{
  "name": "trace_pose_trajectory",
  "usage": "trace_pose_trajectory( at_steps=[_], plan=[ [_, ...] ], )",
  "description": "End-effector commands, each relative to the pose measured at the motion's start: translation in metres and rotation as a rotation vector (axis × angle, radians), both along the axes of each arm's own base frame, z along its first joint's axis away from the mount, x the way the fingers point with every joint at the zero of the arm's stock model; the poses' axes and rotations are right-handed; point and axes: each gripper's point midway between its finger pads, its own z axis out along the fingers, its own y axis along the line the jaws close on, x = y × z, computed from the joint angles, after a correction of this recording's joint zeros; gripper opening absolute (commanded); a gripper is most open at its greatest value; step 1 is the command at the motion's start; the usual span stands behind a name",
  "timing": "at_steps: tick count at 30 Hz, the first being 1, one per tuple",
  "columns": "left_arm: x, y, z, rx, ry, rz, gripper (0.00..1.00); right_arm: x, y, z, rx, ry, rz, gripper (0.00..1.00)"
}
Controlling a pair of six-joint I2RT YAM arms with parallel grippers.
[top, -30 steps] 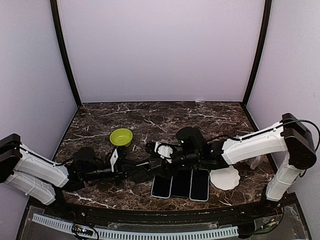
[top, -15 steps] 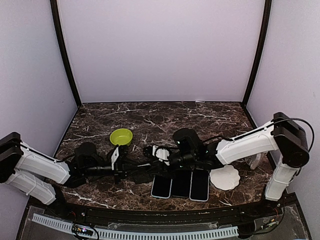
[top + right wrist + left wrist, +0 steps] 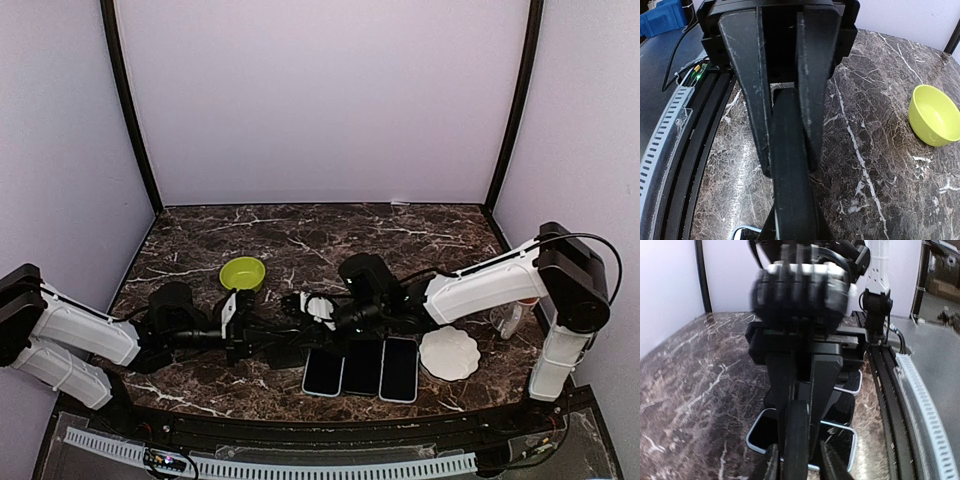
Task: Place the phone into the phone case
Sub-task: Pass from the left arm to the right, then press the corner of the phone case at the top left corner of the phone case.
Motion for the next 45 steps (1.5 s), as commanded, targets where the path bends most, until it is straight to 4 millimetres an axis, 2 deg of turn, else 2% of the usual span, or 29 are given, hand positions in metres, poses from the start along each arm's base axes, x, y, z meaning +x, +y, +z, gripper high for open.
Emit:
trace_pose_trajectory(
  at_steps=[1,2,6,11,14,17,20,21,23,24,25,28,29,31,36,40,42,45],
  plan=[
    [0.006,-0.004,0.015,-0.036,0.001,0.02,0.36,0.021,0.002,0.037,0.091,-0.042,-0.069,0.0],
    [0.008,-0.002,0.016,-0.038,-0.003,0.038,0.45,0.02,-0.001,0.043,0.104,-0.042,-0.07,0.0],
    [0.005,0.004,0.029,-0.087,-0.03,0.05,0.61,0.01,-0.011,0.073,0.153,-0.042,-0.058,0.0],
    [-0.007,-0.009,0.043,-0.098,0.024,-0.054,0.63,-0.004,-0.027,0.114,0.23,-0.041,-0.044,0.0],
    [-0.008,-0.013,0.048,-0.103,0.035,-0.071,0.53,-0.014,-0.036,0.137,0.274,-0.03,-0.03,0.0],
    [-0.008,-0.018,0.065,-0.119,0.006,-0.076,0.29,-0.021,-0.043,0.149,0.301,-0.016,-0.022,0.0],
    [-0.013,-0.024,0.08,-0.111,-0.01,-0.108,0.16,-0.023,-0.048,0.158,0.319,-0.012,-0.029,0.0],
    [-0.018,-0.027,0.081,-0.107,-0.013,-0.125,0.07,-0.024,-0.049,0.161,0.326,-0.011,-0.028,0.0],
    [-0.023,-0.031,0.086,-0.097,-0.026,-0.137,0.0,-0.026,-0.051,0.165,0.334,-0.007,-0.024,0.0],
    [-0.026,-0.032,0.087,-0.093,-0.028,-0.138,0.0,-0.027,-0.052,0.166,0.332,-0.004,-0.025,0.0],
    [-0.023,-0.031,0.089,-0.093,-0.031,-0.115,0.0,-0.026,-0.052,0.166,0.326,-0.002,-0.034,0.08],
    [-0.016,-0.029,0.089,-0.075,-0.029,-0.055,0.0,-0.017,-0.055,0.166,0.295,-0.011,-0.087,0.49],
    [-0.011,-0.028,0.084,-0.049,-0.026,-0.025,0.0,-0.011,-0.056,0.167,0.283,-0.026,-0.122,0.56],
    [-0.009,-0.027,0.082,-0.03,-0.034,-0.011,0.0,-0.004,-0.054,0.167,0.258,-0.042,-0.151,0.6],
    [-0.01,-0.029,0.087,-0.036,-0.047,-0.015,0.0,-0.012,-0.035,0.166,0.212,-0.032,-0.056,0.6],
    [-0.01,-0.029,0.087,-0.04,-0.047,-0.016,0.0,-0.015,-0.025,0.159,0.176,-0.012,-0.011,0.52],
    [-0.01,-0.028,0.086,-0.038,-0.046,-0.015,0.0,-0.017,-0.023,0.158,0.178,-0.005,0.002,0.45],
    [-0.011,-0.028,0.085,-0.035,-0.048,-0.015,0.0,-0.02,-0.023,0.161,0.199,-0.001,0.014,0.29]
  ],
)
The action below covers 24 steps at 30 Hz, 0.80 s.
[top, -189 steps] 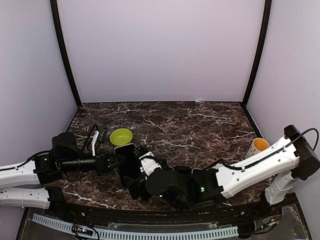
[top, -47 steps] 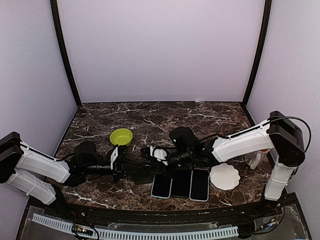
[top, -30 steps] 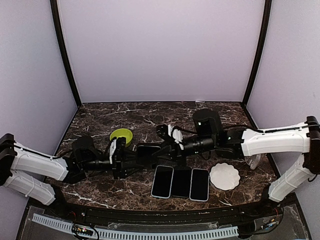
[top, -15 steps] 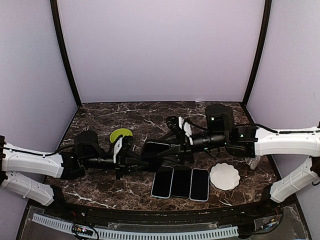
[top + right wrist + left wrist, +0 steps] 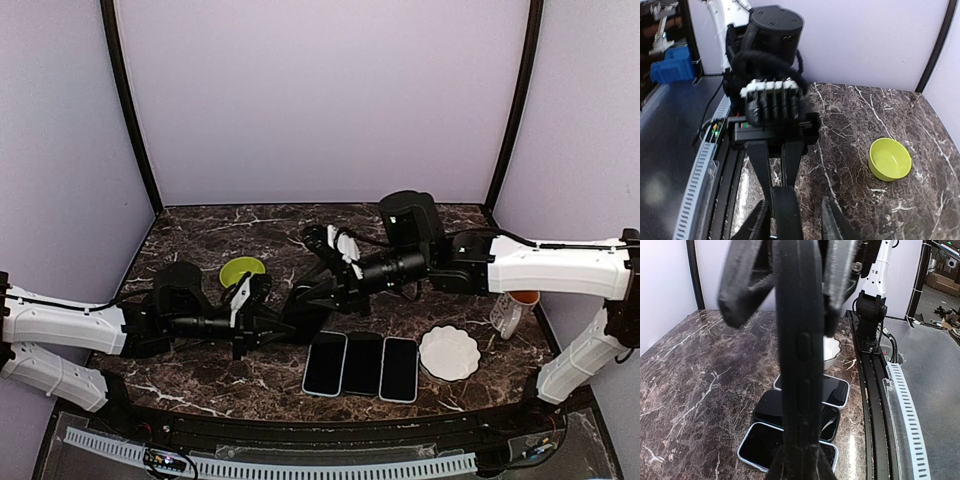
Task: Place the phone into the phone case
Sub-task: Press the corner of the phone case at the top left corner of the phone case.
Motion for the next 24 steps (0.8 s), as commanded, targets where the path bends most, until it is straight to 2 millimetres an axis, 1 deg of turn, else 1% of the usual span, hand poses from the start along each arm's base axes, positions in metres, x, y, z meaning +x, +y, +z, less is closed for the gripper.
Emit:
trace_pose_trajectory(
  at_steps=[1,5,6,10,11,13,14,15,18,22,24],
  plan=[
    [0.001,-0.004,0.042,-0.101,-0.09,-0.008,0.0,-0.01,0.003,0.011,0.033,-0.005,0.05,0.22],
    [-0.001,-0.006,0.038,-0.096,-0.08,-0.021,0.0,-0.015,0.003,0.014,0.04,0.014,0.078,0.02],
    [-0.002,-0.006,0.038,-0.096,-0.076,-0.027,0.0,-0.016,0.003,0.016,0.044,0.015,0.081,0.0],
    [-0.004,-0.007,0.038,-0.11,-0.056,-0.038,0.0,-0.014,0.005,0.02,0.049,0.026,0.07,0.0],
    [-0.005,-0.006,0.042,-0.13,-0.053,-0.036,0.0,-0.013,0.005,0.02,0.047,0.025,0.062,0.02],
    [-0.006,-0.005,0.052,-0.179,-0.045,-0.029,0.0,-0.006,0.004,0.024,0.05,0.028,0.021,0.31],
    [-0.006,-0.004,0.055,-0.196,-0.047,-0.027,0.0,-0.005,0.002,0.025,0.052,0.024,0.008,0.4],
    [-0.007,-0.003,0.062,-0.233,-0.022,-0.022,0.0,-0.004,0.0,0.025,0.051,0.022,0.001,0.46],
    [-0.012,-0.003,0.072,-0.275,0.01,-0.048,0.0,-0.005,-0.012,0.024,0.057,0.018,-0.012,0.53],
    [-0.018,-0.006,0.073,-0.276,0.034,-0.086,0.0,-0.014,-0.028,0.024,0.067,0.044,0.0,0.54],
    [-0.019,-0.007,0.072,-0.275,0.041,-0.095,0.0,-0.017,-0.032,0.03,0.098,0.038,0.004,0.54]
  ],
)
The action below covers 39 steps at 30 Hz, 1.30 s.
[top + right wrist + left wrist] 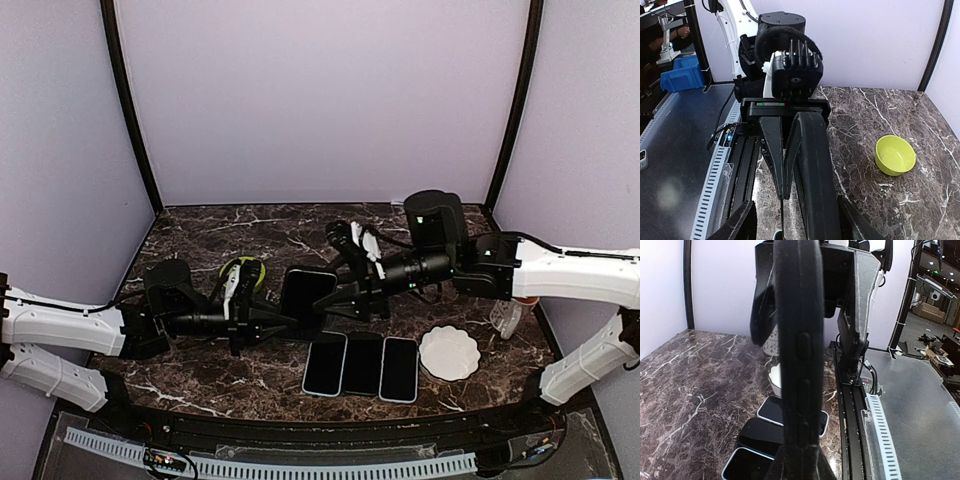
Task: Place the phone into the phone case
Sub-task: Press the corner of the phone case at the top left corner of the phone case, then press the corner of the phone case at the top right corner of the phone case, then pass from the left arm to the right
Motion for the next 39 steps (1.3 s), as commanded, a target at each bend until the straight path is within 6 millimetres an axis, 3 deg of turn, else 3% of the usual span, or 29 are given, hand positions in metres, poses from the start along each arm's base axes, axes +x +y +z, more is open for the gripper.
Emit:
trace_pose_trajectory(
  at_steps=[1,8,15,22,24,26,27,31,34,38,39],
  plan=[
    [-0.01,-0.002,0.04,-0.126,-0.036,-0.056,0.0,-0.006,-0.011,0.023,0.091,-0.011,-0.001,0.54],
    [-0.013,-0.003,0.041,-0.128,-0.029,-0.077,0.0,-0.006,-0.015,0.042,0.146,0.009,-0.025,0.48],
    [-0.014,-0.002,0.044,-0.138,-0.037,-0.078,0.0,-0.004,-0.013,0.036,0.119,0.05,-0.034,0.0],
    [-0.015,-0.002,0.045,-0.144,-0.034,-0.082,0.0,-0.006,-0.012,0.037,0.124,0.073,-0.015,0.0],
    [-0.015,0.0,0.048,-0.163,-0.032,-0.079,0.0,0.0,-0.012,0.033,0.115,0.08,-0.056,0.31],
    [-0.014,0.003,0.055,-0.198,-0.03,-0.06,0.0,0.004,-0.012,0.026,0.105,0.092,-0.085,0.46],
    [-0.012,0.006,0.058,-0.223,-0.024,-0.041,0.0,0.006,-0.012,0.023,0.108,0.097,-0.094,0.48],
    [-0.01,0.008,0.063,-0.258,-0.006,-0.025,0.0,0.003,-0.01,0.021,0.162,0.17,-0.091,0.47],
    [-0.01,0.006,0.061,-0.258,0.01,-0.035,0.0,-0.003,-0.006,0.027,0.21,0.214,-0.051,0.36],
    [-0.01,0.003,0.059,-0.262,0.03,-0.041,0.0,0.0,0.003,0.029,0.258,0.271,-0.045,0.34],
    [-0.009,0.002,0.058,-0.264,0.037,-0.041,0.0,0.002,0.006,0.025,0.248,0.289,-0.049,0.3]
  ],
)
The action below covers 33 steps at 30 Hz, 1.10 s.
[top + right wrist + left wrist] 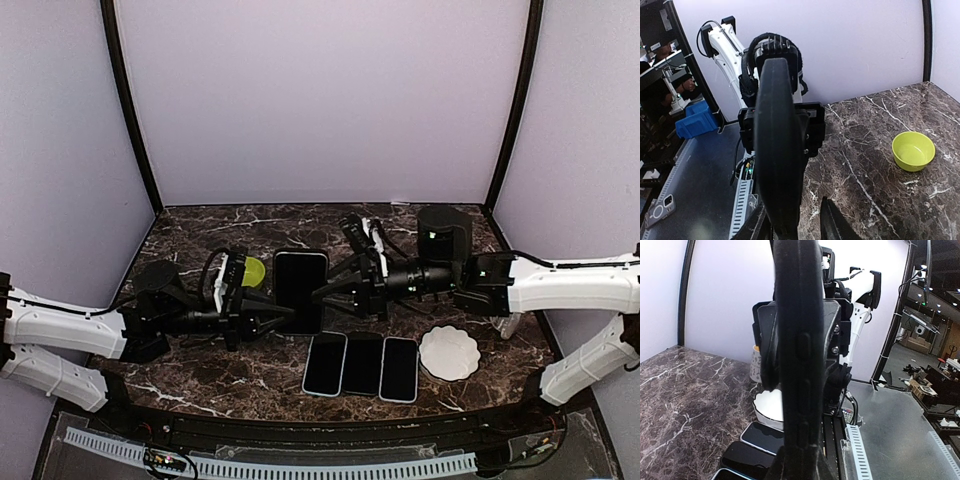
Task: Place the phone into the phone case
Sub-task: Pass from the left arm to the right, then place the phone with the phone case at the center of the board.
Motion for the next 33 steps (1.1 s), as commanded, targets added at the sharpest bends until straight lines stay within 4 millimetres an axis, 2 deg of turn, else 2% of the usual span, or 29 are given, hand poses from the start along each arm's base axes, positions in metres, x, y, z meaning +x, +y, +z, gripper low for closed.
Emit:
trace_pose_trajectory(
  at_steps=[1,3,5,6,7,8,9,10,11,12,13,14,15,17,21,23,28,33],
  plan=[
    [-0.002,0.001,0.026,-0.104,-0.03,-0.009,0.0,0.005,0.013,0.017,0.098,0.056,0.013,0.22],
    [-0.002,0.001,0.026,-0.104,-0.021,-0.008,0.0,0.005,0.016,0.014,0.086,0.078,0.024,0.03],
    [0.001,0.003,0.025,-0.103,-0.007,0.01,0.0,0.008,0.018,0.013,0.077,0.105,0.009,0.0],
    [0.008,0.004,0.024,-0.099,0.008,0.055,0.02,0.014,0.018,0.009,0.062,0.123,-0.021,0.0],
    [0.014,0.006,0.019,-0.075,0.045,0.092,0.21,0.021,0.018,0.005,0.043,0.142,-0.064,0.0],
    [0.034,0.011,0.012,-0.053,0.082,0.21,0.36,0.03,0.018,-0.001,0.014,0.168,-0.113,0.0],
    [0.047,0.014,-0.007,0.035,0.16,0.291,0.57,0.04,0.017,-0.007,-0.01,0.195,-0.172,0.0],
    [0.069,0.025,-0.02,0.087,0.197,0.432,0.65,0.047,0.018,-0.015,-0.041,0.232,-0.215,0.0],
    [0.075,0.031,-0.043,0.217,0.257,0.491,0.74,0.053,0.018,-0.022,-0.066,0.276,-0.253,0.0],
    [0.089,0.043,-0.053,0.277,0.269,0.592,0.77,0.058,0.019,-0.029,-0.087,0.322,-0.286,0.0],
    [0.09,0.054,-0.071,0.398,0.306,0.636,0.81,0.062,0.02,-0.038,-0.106,0.379,-0.32,0.0],
    [0.096,0.065,-0.077,0.446,0.314,0.703,0.83,0.066,0.021,-0.046,-0.123,0.434,-0.349,0.0],
    [0.093,0.077,-0.091,0.54,0.354,0.737,0.85,0.069,0.022,-0.058,-0.15,0.492,-0.377,0.0],
    [0.095,0.1,-0.101,0.63,0.396,0.819,0.86,0.071,0.029,-0.077,-0.186,0.597,-0.4,0.0],
    [0.101,0.138,-0.104,0.672,0.433,0.947,0.87,0.064,0.048,-0.098,-0.189,0.723,-0.395,0.0],
    [0.105,0.146,-0.101,0.645,0.435,0.966,0.87,0.06,0.062,-0.104,-0.175,0.765,-0.383,0.0],
    [0.108,0.146,-0.099,0.62,0.408,0.934,0.87,0.047,0.09,-0.125,-0.178,0.907,-0.322,0.0],
    [0.106,0.143,-0.119,0.661,0.467,0.909,0.83,0.049,0.093,-0.157,-0.221,0.98,-0.37,0.0]
  ],
)
